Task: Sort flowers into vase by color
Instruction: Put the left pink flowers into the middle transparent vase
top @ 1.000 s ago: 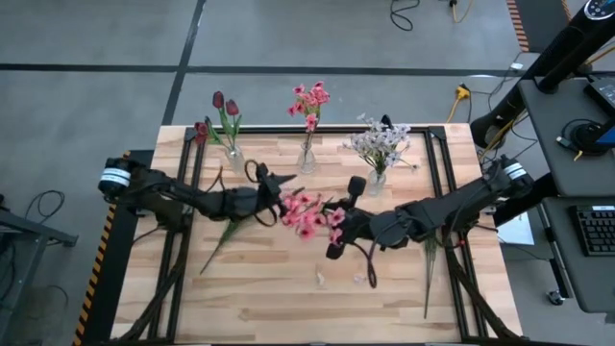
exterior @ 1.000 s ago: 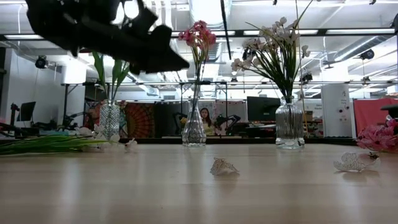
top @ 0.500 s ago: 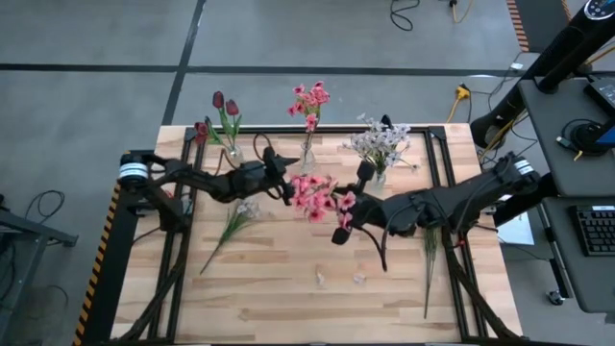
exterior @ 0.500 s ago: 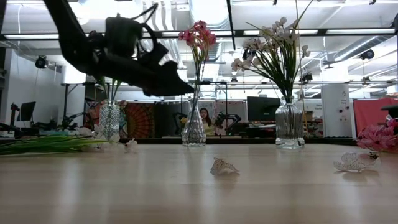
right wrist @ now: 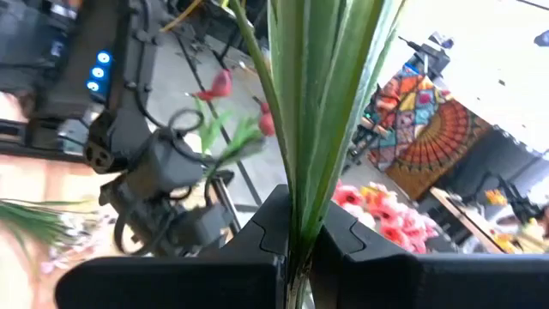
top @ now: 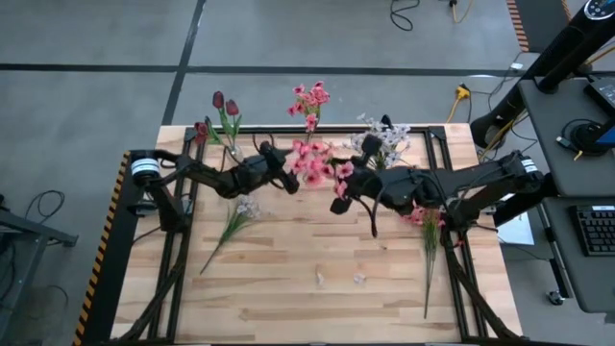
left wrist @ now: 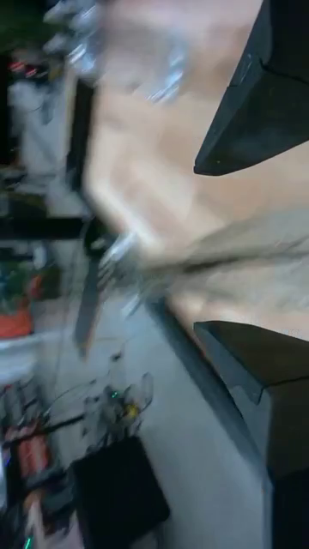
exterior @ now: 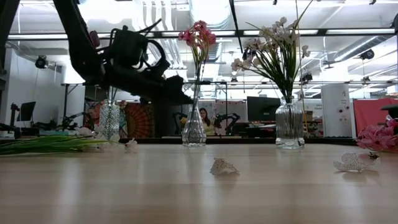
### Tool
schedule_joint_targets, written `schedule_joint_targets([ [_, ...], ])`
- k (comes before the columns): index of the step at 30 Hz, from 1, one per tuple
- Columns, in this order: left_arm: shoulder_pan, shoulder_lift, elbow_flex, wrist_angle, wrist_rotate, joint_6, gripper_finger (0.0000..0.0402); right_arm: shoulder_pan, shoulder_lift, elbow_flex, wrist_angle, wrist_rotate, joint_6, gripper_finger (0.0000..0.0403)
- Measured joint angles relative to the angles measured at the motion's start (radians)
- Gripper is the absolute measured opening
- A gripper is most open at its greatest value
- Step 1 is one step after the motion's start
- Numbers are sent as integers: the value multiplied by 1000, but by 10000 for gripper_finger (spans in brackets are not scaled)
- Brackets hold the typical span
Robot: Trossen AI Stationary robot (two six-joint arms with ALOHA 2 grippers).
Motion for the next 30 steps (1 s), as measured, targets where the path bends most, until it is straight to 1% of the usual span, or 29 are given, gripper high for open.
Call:
schedule_joint_targets([
  [1,20,2,4,15,9,-2,273,-12,-1,0,-6,-1,7,13],
  [2,41,8,4,26,39,-8,273,-21,-3,0,-19,-2,18,13],
  [5,92,37,2,74,172,3,271,-36,-3,0,-48,-6,45,13],
  [7,109,57,2,114,232,20,270,-39,-3,0,-52,-9,55,13],
  [11,122,86,2,125,241,67,269,-39,-3,0,-47,-9,73,13],
  [13,125,90,2,149,269,91,269,-39,-3,0,-46,-9,73,13],
  [18,138,113,6,178,302,94,269,-39,-3,0,-43,-7,88,13],
  [21,151,134,29,184,347,94,269,-39,-3,0,-42,-6,90,13],
  [28,165,194,88,193,352,98,269,-39,5,-1,-43,-5,100,13],
  [30,167,210,104,199,379,98,269,-39,5,-1,-43,-5,100,13],
])
